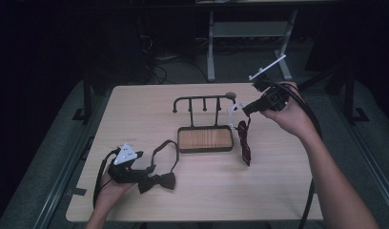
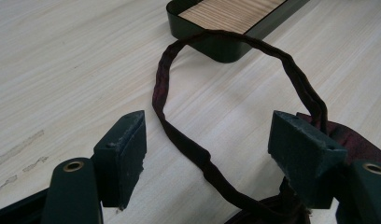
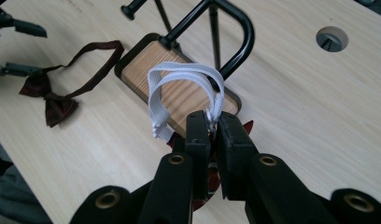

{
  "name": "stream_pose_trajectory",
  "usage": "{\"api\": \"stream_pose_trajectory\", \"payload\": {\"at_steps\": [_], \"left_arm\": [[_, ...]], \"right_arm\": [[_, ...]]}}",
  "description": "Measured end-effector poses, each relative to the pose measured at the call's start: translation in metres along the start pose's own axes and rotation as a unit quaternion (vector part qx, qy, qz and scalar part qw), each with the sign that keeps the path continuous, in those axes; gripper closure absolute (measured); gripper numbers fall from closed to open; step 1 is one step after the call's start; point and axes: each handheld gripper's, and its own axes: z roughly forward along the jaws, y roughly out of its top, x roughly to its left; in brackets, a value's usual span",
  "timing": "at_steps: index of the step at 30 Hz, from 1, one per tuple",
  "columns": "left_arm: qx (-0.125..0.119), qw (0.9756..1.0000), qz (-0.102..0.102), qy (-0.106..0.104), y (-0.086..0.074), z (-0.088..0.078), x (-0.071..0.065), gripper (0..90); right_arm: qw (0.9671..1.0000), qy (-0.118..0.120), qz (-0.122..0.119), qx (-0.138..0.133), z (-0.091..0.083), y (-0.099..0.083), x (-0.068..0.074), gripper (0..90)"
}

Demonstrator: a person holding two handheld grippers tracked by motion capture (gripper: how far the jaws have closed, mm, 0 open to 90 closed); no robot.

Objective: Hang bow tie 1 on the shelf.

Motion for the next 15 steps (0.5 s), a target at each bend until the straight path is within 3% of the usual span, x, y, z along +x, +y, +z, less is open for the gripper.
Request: {"api": "stream_pose_trajectory", "payload": {"at_steps": [15], "left_arm": [[-0.001, 1.0, 0.002, -0.003, 0.0, 0.002, 0.0, 28.4]], "right_arm": [[0.9994, -0.009, 0.034, 0.001, 0.017, 0.014, -0.021, 83.1]]}}
